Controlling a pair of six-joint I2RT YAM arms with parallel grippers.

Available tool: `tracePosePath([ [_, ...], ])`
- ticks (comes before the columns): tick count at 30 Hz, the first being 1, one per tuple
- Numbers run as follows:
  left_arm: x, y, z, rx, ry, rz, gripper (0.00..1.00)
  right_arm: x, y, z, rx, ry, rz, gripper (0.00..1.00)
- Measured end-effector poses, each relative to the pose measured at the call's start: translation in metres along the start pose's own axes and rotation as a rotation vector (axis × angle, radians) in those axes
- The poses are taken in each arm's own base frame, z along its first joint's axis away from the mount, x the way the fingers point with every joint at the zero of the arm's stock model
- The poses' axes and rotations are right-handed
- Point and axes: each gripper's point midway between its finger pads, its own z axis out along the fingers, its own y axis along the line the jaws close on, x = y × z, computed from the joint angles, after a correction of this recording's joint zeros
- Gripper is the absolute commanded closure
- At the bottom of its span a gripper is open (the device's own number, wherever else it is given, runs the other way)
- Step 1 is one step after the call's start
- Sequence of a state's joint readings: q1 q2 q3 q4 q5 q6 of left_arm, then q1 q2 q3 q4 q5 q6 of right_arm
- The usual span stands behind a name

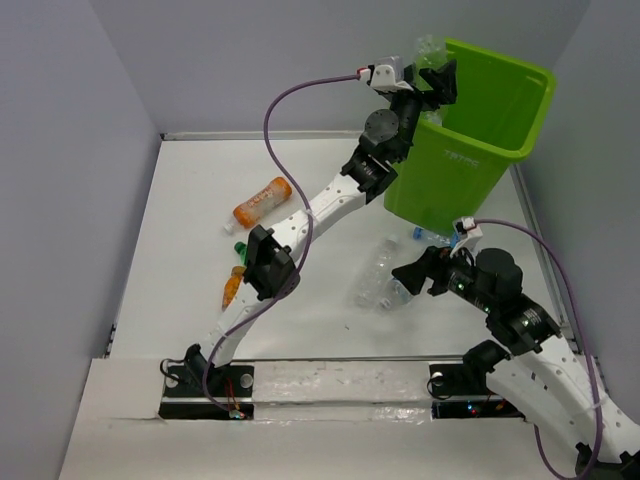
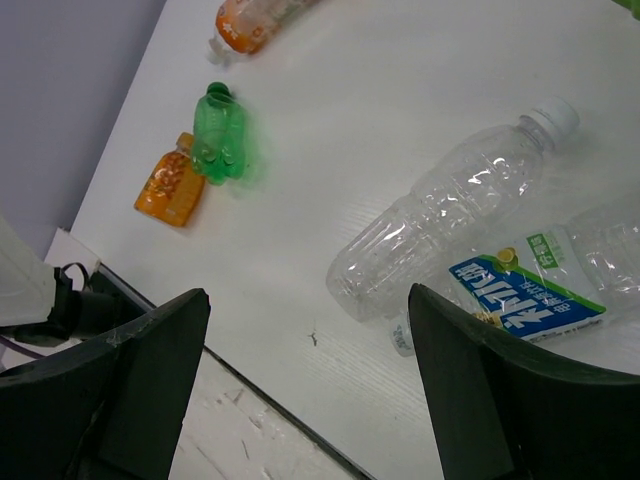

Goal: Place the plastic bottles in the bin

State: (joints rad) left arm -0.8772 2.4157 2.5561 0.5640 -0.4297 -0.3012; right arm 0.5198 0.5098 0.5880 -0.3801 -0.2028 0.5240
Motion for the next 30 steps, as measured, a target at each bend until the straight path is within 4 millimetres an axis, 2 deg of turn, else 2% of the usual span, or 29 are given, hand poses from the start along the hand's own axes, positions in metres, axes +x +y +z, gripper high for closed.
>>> tracePosePath([
  [4,-0.013,-0.014,0.001,0.058,-0.034,-0.020,0.01,0.003,-0.005,0.004,0.024,0.016,-0.001,0.13],
  [8,-0.014,-0.022,0.000,0.102,-0.031,0.003,0.01,0.003,-0.015,0.010,0.070,0.021,0.002,0.13],
  [12,-0.028,-0.032,-0.003,0.134,-0.003,0.060,0.01,0.009,-0.034,0.021,0.164,0.050,0.020,0.13],
  [15,-0.050,-0.038,-0.014,0.139,0.048,0.113,0.01,0.016,-0.053,0.028,0.262,0.074,0.052,0.12],
  [20,-0.129,-0.035,-0.076,0.106,0.137,0.138,0.01,0.014,-0.074,0.028,0.381,0.035,0.096,0.06],
  [22,-0.144,-0.016,-0.117,0.059,0.193,0.121,0.01,0.013,-0.084,0.025,0.439,0.015,0.109,0.00],
  [23,-0.155,-0.012,-0.132,0.052,0.200,0.106,0.01,0.013,-0.090,0.023,0.474,0.008,0.111,0.00],
  [24,-0.158,-0.003,-0.153,0.037,0.224,0.089,0.01,0.013,-0.095,0.022,0.500,0.004,0.111,0.00],
  [26,-0.149,0.020,-0.194,-0.001,0.292,0.071,0.01,0.016,-0.107,0.019,0.566,0.007,0.108,0.00],
  [28,-0.125,0.041,-0.225,-0.037,0.382,0.077,0.01,0.021,-0.119,0.017,0.631,0.024,0.101,0.00],
  [30,-0.086,0.062,-0.260,-0.074,0.509,0.100,0.01,0.028,-0.131,0.016,0.695,0.048,0.091,0.00],
])
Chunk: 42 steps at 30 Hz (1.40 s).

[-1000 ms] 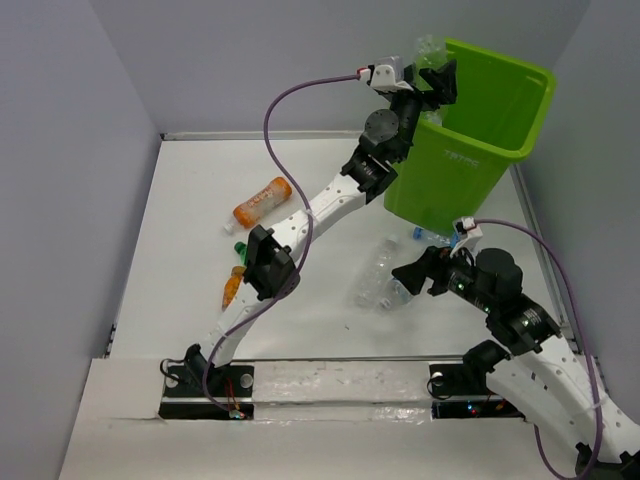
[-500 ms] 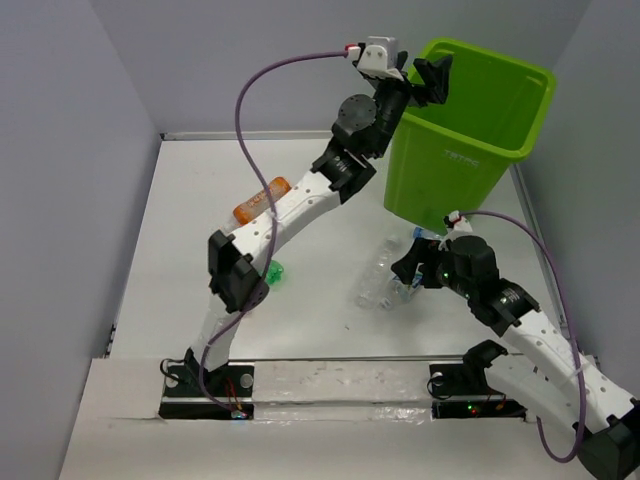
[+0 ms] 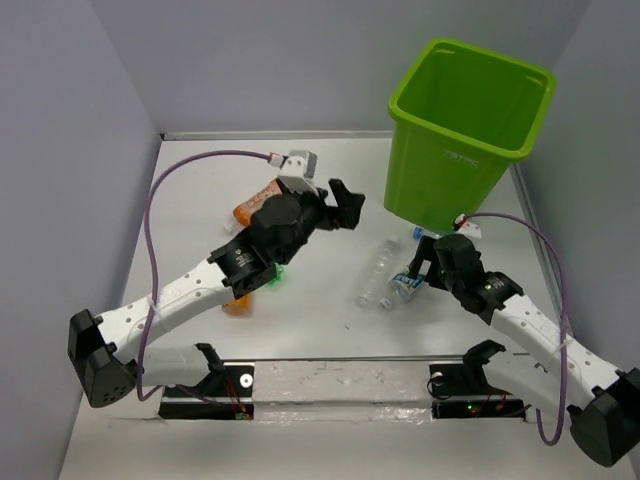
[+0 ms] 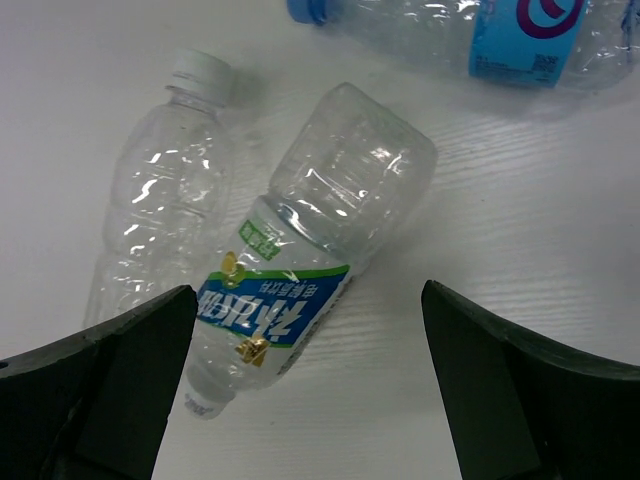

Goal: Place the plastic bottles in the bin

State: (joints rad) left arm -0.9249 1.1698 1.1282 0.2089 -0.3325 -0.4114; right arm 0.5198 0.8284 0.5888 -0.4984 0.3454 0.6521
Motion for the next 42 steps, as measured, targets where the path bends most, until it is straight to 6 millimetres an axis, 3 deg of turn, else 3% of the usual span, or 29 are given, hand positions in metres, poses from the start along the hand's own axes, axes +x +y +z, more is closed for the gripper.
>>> tracePosePath([
  [5,0.145,0.038,-0.025,-0.076,0.361,0.097,0.01,0.013,-0.012,0.016,0.112,0.068,-0.018,0.00],
  [6,0.169,0.048,-0.034,-0.090,0.422,0.113,0.01,0.013,-0.011,0.018,0.119,0.075,-0.014,0.00],
  [8,0.197,0.062,-0.047,-0.115,0.495,0.134,0.01,0.014,-0.009,0.022,0.131,0.087,-0.001,0.00],
  [11,0.206,0.069,-0.051,-0.125,0.517,0.137,0.01,0.009,-0.005,0.022,0.128,0.082,0.018,0.00],
  [16,0.204,0.055,-0.039,-0.071,0.481,0.105,0.01,0.000,0.005,0.028,0.138,0.077,0.040,0.00],
  [26,0.255,0.051,-0.032,-0.001,0.585,0.098,0.01,0.021,-0.014,0.049,0.286,0.143,0.024,0.02],
  [30,0.274,0.054,-0.030,0.006,0.626,0.111,0.01,0.027,-0.019,0.054,0.321,0.157,0.033,0.15],
  [34,0.289,0.052,-0.018,0.010,0.658,0.128,0.01,0.027,-0.019,0.055,0.327,0.152,0.045,0.41],
  [37,0.293,0.048,-0.010,0.019,0.660,0.129,0.01,0.025,-0.019,0.053,0.326,0.141,0.054,0.49],
  [42,0.302,0.044,0.004,0.021,0.666,0.136,0.01,0.012,-0.018,0.033,0.287,0.103,0.073,0.53],
])
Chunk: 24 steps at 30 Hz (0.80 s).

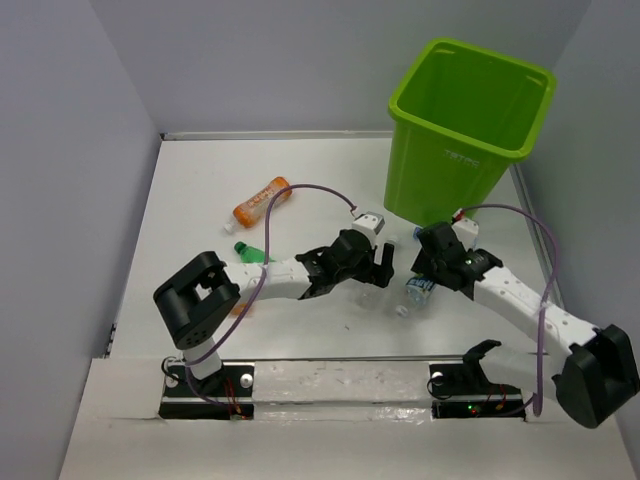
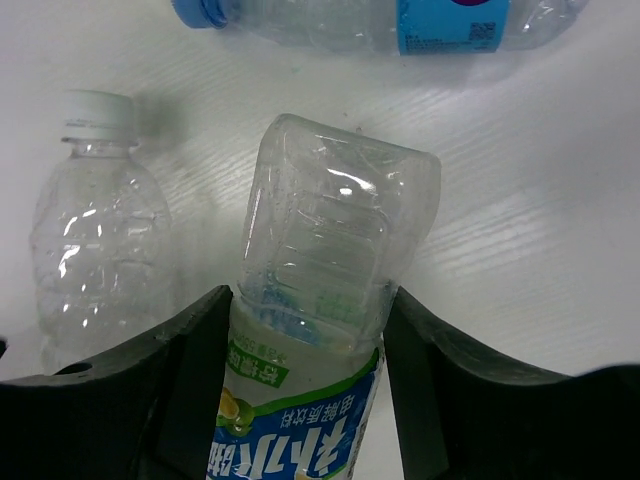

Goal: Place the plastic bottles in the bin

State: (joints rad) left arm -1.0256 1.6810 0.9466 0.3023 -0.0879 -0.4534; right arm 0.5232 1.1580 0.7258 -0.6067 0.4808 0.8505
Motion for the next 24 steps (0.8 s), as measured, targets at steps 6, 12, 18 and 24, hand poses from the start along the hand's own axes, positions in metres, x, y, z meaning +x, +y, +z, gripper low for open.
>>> tracePosePath([
  [6,-0.003,0.000,0.017,-0.022,0.001,0.004,0.01,-0.024,-0.002,-0.062,-0.148,-0.065,0.006,0.63],
  [12,0.020,0.016,0.031,-0.088,0.061,0.015,0.17,-0.106,0.049,-0.175,-0.512,-0.205,0.049,0.64],
  [18,0.033,0.026,0.032,-0.130,0.104,0.015,0.30,-0.181,0.111,-0.267,-0.813,-0.367,-0.028,0.66],
  [24,0.038,0.032,0.012,-0.133,0.092,-0.003,0.32,-0.300,0.143,-0.294,-0.655,-0.766,-0.112,0.69],
])
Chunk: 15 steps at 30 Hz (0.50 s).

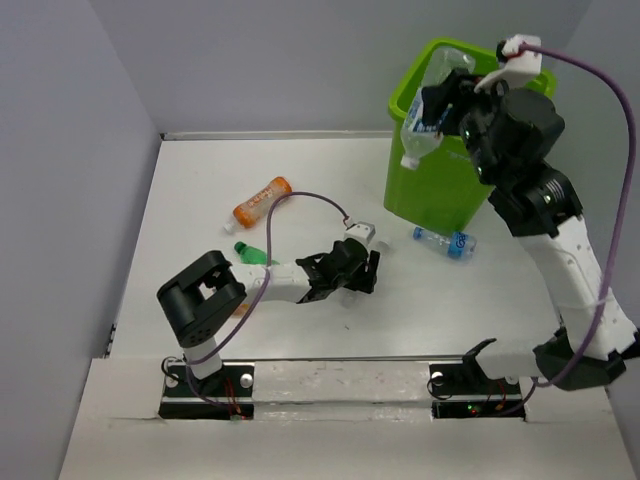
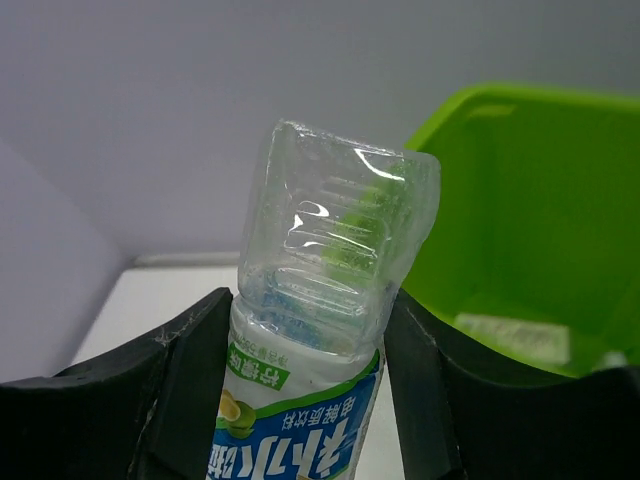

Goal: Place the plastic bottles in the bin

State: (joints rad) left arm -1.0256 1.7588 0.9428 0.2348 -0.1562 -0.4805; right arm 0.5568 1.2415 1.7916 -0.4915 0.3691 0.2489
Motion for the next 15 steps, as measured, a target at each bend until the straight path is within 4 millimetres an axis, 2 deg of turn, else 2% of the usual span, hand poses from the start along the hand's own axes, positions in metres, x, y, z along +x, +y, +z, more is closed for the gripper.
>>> tracePosePath([
  [2,-0.003,0.001,-0.012,0.012,-0.019,-0.012,0.34,-0.030,-0.011,0.033,0.105,-0.103,-0.108,0.69],
  [4,-0.006,0.001,-0.024,0.030,-0.044,-0.023,0.34,-0.045,-0.022,0.058,0.186,-0.163,-0.172,0.69],
  [6,-0.010,0.000,-0.036,0.053,-0.072,-0.037,0.34,-0.055,-0.045,0.088,0.298,-0.197,-0.250,0.68],
  [9,-0.017,-0.001,-0.054,0.084,-0.114,-0.051,0.34,-0.054,-0.098,0.120,0.464,-0.198,-0.352,0.62],
  [11,-0.023,-0.003,-0.064,0.101,-0.140,-0.059,0.34,-0.046,-0.130,0.133,0.550,-0.180,-0.404,0.47],
  [12,-0.026,-0.003,-0.068,0.107,-0.150,-0.062,0.34,-0.043,-0.142,0.135,0.577,-0.171,-0.418,0.36],
  [13,-0.030,-0.005,-0.073,0.117,-0.168,-0.065,0.34,-0.035,-0.157,0.137,0.607,-0.151,-0.436,0.13],
  [15,-0.040,-0.008,-0.084,0.136,-0.200,-0.073,0.34,-0.024,-0.173,0.138,0.636,-0.123,-0.449,0.04],
])
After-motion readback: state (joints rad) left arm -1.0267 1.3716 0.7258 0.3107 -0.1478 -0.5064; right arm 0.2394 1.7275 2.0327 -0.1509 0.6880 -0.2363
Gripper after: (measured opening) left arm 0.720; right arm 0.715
